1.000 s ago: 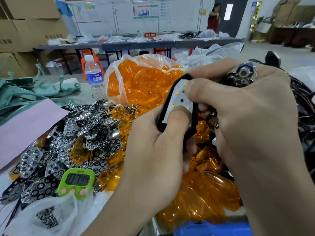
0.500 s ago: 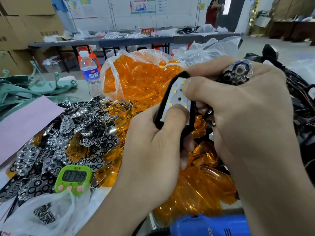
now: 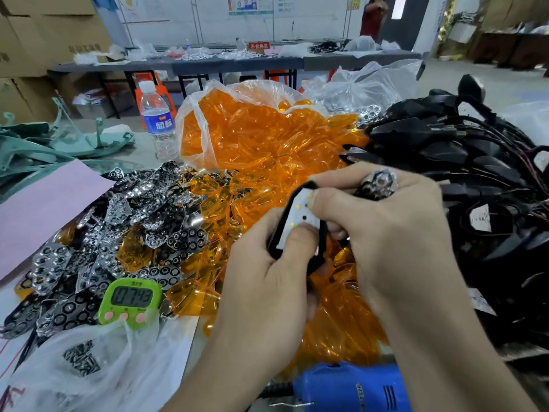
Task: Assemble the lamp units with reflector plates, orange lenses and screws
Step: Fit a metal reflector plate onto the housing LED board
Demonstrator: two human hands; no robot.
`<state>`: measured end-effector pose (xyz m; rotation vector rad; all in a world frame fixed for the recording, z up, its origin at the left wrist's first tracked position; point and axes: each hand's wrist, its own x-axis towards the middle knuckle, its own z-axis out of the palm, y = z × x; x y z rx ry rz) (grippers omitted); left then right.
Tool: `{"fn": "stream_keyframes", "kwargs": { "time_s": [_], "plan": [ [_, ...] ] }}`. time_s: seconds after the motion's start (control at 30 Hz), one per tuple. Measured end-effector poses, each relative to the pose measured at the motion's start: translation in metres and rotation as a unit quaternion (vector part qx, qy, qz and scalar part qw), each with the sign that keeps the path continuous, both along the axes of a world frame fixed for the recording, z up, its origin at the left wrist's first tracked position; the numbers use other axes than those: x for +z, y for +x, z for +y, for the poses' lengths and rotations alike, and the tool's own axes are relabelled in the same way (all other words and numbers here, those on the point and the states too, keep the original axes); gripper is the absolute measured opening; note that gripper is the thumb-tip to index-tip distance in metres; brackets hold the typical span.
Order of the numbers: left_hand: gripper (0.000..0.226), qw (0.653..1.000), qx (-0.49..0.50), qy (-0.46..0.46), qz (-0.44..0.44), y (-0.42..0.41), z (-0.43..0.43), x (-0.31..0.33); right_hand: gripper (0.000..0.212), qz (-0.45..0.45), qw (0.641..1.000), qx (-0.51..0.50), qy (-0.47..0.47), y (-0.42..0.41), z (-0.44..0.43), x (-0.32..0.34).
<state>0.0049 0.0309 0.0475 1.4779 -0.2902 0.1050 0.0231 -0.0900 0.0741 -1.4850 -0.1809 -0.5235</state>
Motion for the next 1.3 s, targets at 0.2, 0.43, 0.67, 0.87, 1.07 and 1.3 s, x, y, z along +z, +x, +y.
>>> {"fn": "stream_keyframes", "kwargs": {
  "time_s": [0.2,0.43,0.67,0.87,1.07,1.3],
  "plan": [
    [0.038,0.997,0.012,0.038,0.071,0.001,0.006,-0.033,0.026,0.073,0.996,-0.028,0.035,-0.004,0.010,-0.046],
    [0.030,0.992,0.026,0.069,0.105,0.007,0.012,-0.051,0.023,0.117,0.993,0.000,0.021,-0.006,0.009,-0.058],
    [0.029,0.989,0.006,0.115,0.087,0.006,0.012,-0.052,0.023,0.115,0.993,-0.028,-0.006,-0.009,0.006,-0.059],
    [0.037,0.987,0.032,0.134,0.080,0.008,0.014,-0.053,0.021,0.127,0.991,-0.037,-0.024,-0.012,0.010,-0.058],
    [0.030,0.985,0.047,0.107,0.130,0.009,0.017,-0.049,0.038,0.226,0.925,0.136,0.275,-0.014,-0.009,-0.056],
    [0.037,0.982,0.063,0.110,0.138,0.009,0.018,-0.050,0.060,0.228,0.903,0.261,0.255,-0.017,-0.019,-0.057]
  ]
}}
